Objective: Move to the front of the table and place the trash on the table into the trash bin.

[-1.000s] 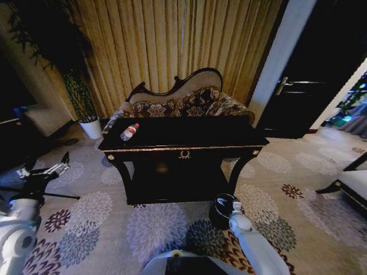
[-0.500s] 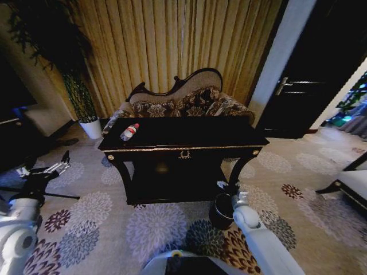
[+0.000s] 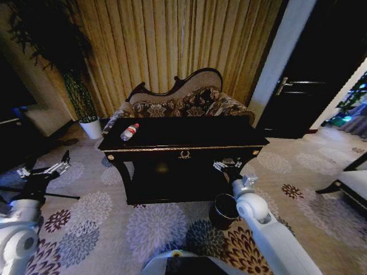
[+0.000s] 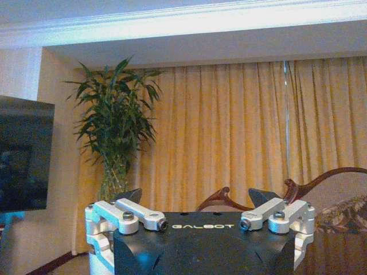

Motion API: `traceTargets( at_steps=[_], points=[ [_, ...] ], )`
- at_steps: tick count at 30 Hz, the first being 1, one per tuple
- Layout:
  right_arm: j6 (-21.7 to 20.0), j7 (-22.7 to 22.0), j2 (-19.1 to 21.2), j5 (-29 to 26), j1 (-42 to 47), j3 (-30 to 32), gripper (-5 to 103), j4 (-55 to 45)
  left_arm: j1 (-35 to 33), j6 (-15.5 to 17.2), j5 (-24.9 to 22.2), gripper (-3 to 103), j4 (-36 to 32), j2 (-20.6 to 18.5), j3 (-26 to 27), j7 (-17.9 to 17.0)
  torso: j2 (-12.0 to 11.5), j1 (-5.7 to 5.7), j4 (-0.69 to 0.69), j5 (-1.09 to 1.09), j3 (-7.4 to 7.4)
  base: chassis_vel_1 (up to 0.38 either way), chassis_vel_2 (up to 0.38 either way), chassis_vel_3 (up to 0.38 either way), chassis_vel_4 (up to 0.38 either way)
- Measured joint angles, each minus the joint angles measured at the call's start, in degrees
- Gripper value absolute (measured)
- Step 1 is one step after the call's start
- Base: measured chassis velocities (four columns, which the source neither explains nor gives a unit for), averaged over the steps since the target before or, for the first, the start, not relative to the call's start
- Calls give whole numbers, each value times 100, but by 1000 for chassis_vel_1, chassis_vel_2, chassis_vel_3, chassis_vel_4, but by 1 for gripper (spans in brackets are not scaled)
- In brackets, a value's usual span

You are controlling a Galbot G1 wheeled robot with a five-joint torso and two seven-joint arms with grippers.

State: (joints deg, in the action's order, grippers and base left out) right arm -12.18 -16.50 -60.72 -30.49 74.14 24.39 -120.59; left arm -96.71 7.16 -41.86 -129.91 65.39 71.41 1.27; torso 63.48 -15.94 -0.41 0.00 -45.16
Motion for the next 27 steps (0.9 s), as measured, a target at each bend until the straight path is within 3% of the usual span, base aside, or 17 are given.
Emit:
traceTargets(
  at_steps=[10, 27],
  points=[
    [-329, -9, 153, -102, 124, 350, 100, -379, 38, 3, -20, 100, -9, -42, 1, 5, 0, 0, 0, 0, 0, 0, 0, 0, 0],
    [-309, 0, 172, -162, 105, 297, 100, -431, 15, 38, -23, 100, -11, -91, 48, 8, 0, 1, 0, 0, 0, -34, 30, 32, -34]
  ],
)
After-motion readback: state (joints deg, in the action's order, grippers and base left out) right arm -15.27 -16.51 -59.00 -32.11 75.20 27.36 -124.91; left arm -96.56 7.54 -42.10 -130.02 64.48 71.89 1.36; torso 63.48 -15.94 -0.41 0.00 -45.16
